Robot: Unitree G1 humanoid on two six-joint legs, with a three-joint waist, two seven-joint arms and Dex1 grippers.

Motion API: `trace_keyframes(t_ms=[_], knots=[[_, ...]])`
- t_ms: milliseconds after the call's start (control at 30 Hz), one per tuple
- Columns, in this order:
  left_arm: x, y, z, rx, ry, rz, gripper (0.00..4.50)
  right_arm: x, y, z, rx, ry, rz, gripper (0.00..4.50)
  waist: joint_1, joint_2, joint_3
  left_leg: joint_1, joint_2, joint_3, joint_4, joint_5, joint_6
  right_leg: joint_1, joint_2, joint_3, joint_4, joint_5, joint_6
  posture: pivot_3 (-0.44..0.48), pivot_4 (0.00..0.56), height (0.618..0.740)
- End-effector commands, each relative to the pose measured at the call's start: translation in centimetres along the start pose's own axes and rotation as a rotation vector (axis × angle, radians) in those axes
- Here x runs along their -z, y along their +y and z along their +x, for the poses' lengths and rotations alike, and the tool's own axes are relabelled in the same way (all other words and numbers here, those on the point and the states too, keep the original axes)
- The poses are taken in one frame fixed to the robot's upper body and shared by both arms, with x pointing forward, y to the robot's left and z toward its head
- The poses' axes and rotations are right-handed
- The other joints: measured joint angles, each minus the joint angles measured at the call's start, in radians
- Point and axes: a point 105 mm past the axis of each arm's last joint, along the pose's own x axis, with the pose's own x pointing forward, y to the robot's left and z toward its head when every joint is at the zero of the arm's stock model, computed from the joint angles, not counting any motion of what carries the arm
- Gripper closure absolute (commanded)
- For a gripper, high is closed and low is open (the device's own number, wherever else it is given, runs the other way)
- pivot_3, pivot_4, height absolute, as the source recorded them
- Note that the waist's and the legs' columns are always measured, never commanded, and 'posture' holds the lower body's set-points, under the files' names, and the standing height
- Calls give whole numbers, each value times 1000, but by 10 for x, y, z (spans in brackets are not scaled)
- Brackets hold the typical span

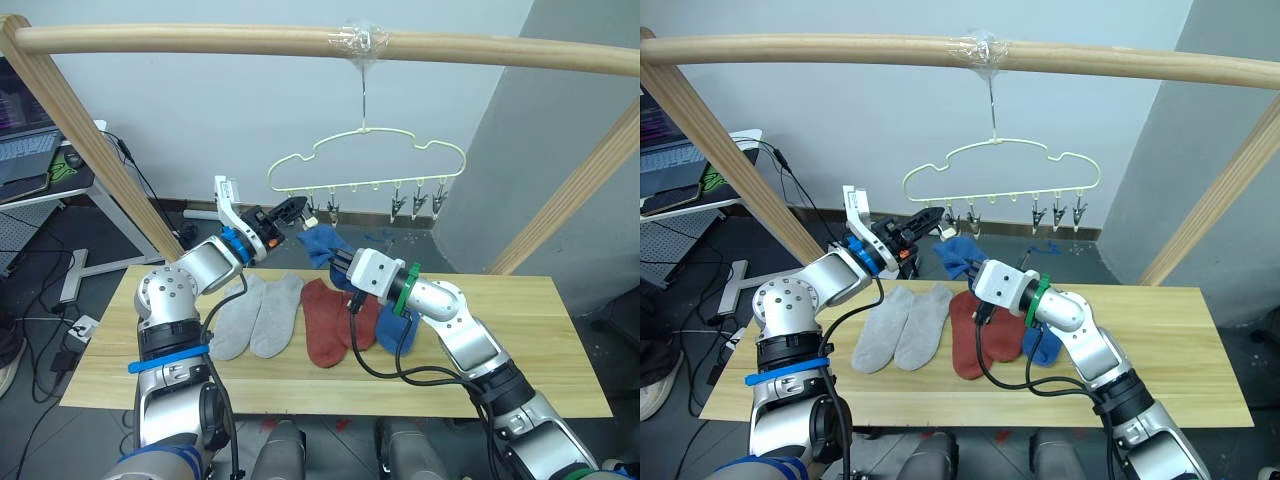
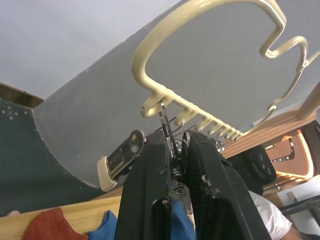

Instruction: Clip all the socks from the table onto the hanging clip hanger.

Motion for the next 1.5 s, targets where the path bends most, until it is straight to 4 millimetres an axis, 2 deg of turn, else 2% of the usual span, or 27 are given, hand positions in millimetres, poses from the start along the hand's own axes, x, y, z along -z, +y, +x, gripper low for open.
trace_keyframes(t_ms=[33, 300, 500, 833, 1067, 1200, 1300, 1400, 1500], knots=[[-12, -15, 2, 77, -47, -5, 4338, -22, -3, -4, 3, -105, 4, 4478, 0, 0, 0, 0, 0, 0, 0, 0, 0, 0, 0, 0, 0, 0, 0, 77, 187, 740], [-1, -34, 2, 163, 1, -22, 4338, -21, -8, 1, 26, -99, 43, 4478, 1, 0, 0, 0, 0, 0, 0, 0, 0, 0, 0, 0, 0, 0, 0, 78, 183, 740], [6, -38, 2, 177, 27, -14, 4338, -22, -14, 4, 54, -98, 60, 4478, 2, 0, 0, 0, 0, 0, 0, 0, 0, 0, 0, 0, 0, 0, 0, 78, 179, 740], [4, -40, 1, 190, 18, -2, 4338, -22, -16, 4, 61, -94, 55, 4478, 4, 0, 0, 0, 0, 0, 0, 0, 0, 0, 0, 0, 0, 0, 0, 75, 181, 740], [0, -40, -2, 186, -2, 1, 1986, -21, -15, 5, 49, -91, 55, 4500, 2, 0, 0, 0, 0, 0, 0, 0, 0, 0, 0, 0, 0, 0, 0, 79, 181, 740], [-1, -38, -4, 170, -9, 11, 864, -19, -13, 7, 41, -87, 72, 4500, 1, 0, 0, 0, 0, 0, 0, 0, 0, 0, 0, 0, 0, 0, 0, 82, 179, 740], [-10, -34, -18, 140, -54, 21, 31, -22, -8, 17, 20, -104, 91, 4500, -1, 0, 0, 0, 0, 0, 0, 0, 0, 0, 0, 0, 0, 0, 0, 92, 180, 740], [-12, -28, -33, 88, -65, 45, 31, -23, -6, 24, 17, -114, 144, 4500, -6, 0, 0, 1, 1, 1, 0, 0, 0, 0, 0, 1, 0, 0, 0, 104, 180, 740], [-10, -14, -53, -8, -58, 69, 31, -23, -3, 30, 11, -122, 262, 4500, -4, 0, 0, 2, 1, 0, -1, 0, 0, 0, 0, 0, 1, 0, -1, 125, 180, 740]])
